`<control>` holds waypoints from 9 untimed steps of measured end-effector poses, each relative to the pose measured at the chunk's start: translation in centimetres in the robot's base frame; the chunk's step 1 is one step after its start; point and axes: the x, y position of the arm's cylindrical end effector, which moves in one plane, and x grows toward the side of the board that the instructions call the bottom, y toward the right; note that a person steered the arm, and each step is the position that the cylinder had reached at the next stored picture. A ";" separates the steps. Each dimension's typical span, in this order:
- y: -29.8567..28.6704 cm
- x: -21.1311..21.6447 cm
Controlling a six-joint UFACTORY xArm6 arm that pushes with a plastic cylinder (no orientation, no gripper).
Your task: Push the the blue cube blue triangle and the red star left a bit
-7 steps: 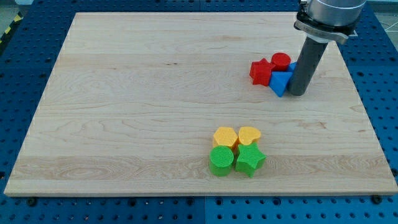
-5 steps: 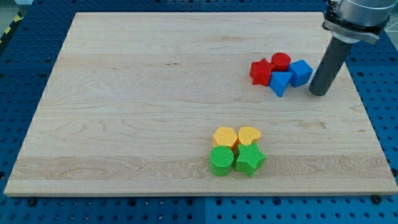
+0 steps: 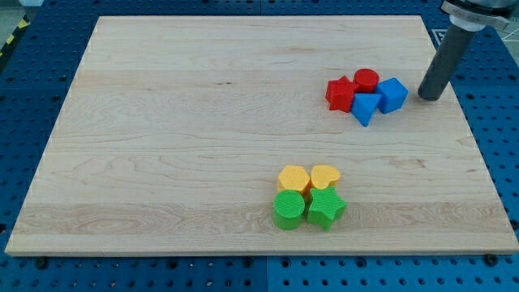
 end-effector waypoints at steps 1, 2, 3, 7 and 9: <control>-1.1 0.0; -2.1 0.0; -3.2 0.0; -3.6 0.0; -3.6 0.0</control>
